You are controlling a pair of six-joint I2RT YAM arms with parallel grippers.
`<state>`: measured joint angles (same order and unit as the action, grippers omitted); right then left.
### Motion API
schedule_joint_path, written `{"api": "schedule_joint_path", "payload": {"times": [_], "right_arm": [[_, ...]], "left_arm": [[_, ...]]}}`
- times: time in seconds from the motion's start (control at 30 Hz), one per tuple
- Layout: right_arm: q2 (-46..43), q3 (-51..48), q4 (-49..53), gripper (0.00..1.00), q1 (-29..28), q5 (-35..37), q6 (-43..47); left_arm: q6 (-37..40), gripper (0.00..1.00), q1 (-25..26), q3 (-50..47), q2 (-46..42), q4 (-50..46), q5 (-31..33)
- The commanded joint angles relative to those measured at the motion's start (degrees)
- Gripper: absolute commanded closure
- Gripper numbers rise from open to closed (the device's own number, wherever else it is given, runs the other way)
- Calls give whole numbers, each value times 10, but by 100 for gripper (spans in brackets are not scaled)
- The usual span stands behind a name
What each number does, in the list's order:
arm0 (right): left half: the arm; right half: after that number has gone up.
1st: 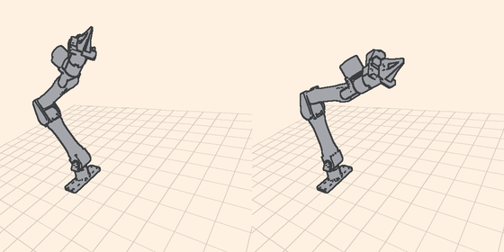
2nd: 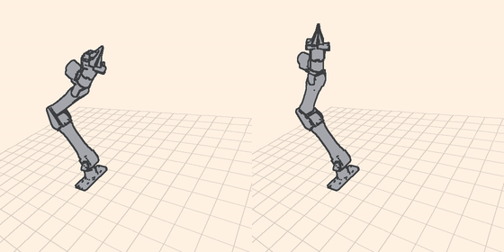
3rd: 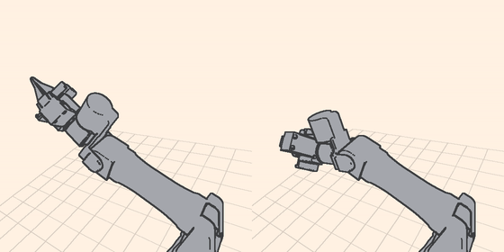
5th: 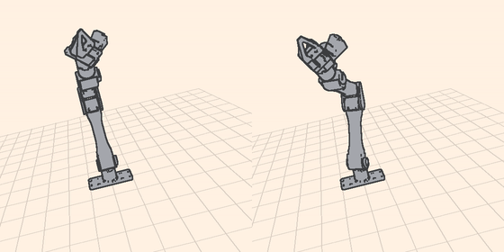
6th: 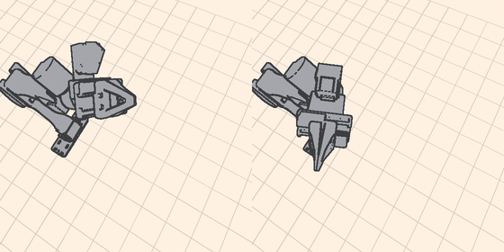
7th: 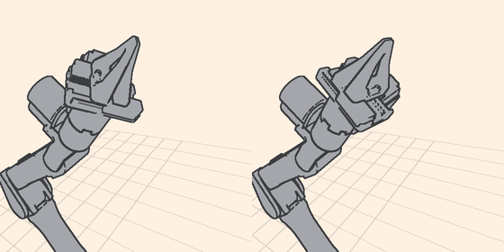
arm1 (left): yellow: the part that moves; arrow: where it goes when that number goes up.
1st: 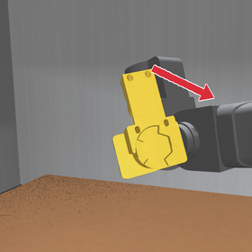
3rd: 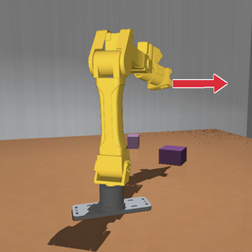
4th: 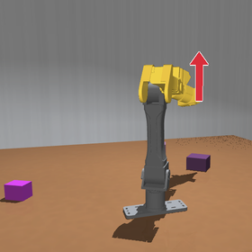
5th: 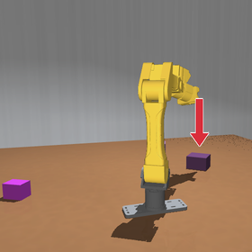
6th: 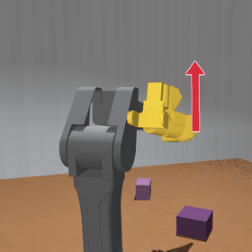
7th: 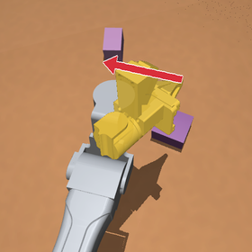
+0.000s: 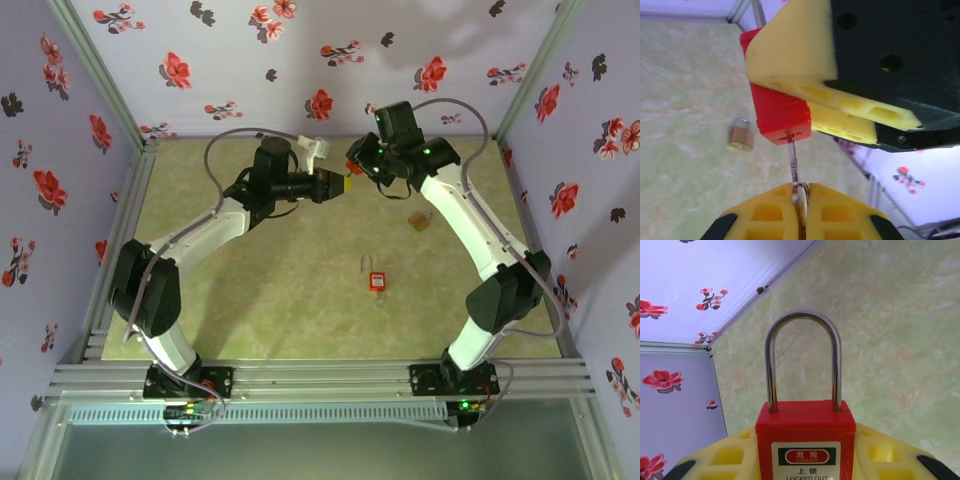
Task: Unlock with the key
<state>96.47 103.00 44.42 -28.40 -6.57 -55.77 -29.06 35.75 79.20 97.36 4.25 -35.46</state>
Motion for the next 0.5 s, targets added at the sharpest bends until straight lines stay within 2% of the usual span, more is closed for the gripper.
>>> {"api": "schedule_joint_path", "payload": {"times": [0.0,0.13,0.2,0.33,0.4,0.47], "right_arm": [[-22,-27,98,100,-43,-124,-12],[-36,-54,50,100,-42,-137,-46],[-34,-53,45,100,-42,-148,-51],[-39,-53,52,100,-43,-143,-46],[-44,-60,44,100,-44,-141,-47],[-49,-70,27,100,-45,-145,-55]], "left_arm": [[140,100,9,52,-33,-25,139],[205,100,33,55,-42,-31,184],[198,100,35,53,-42,-19,183],[39,100,-12,45,-17,71,56],[-14,100,-10,46,-4,119,7],[-105,100,-3,42,15,211,-38]]}}
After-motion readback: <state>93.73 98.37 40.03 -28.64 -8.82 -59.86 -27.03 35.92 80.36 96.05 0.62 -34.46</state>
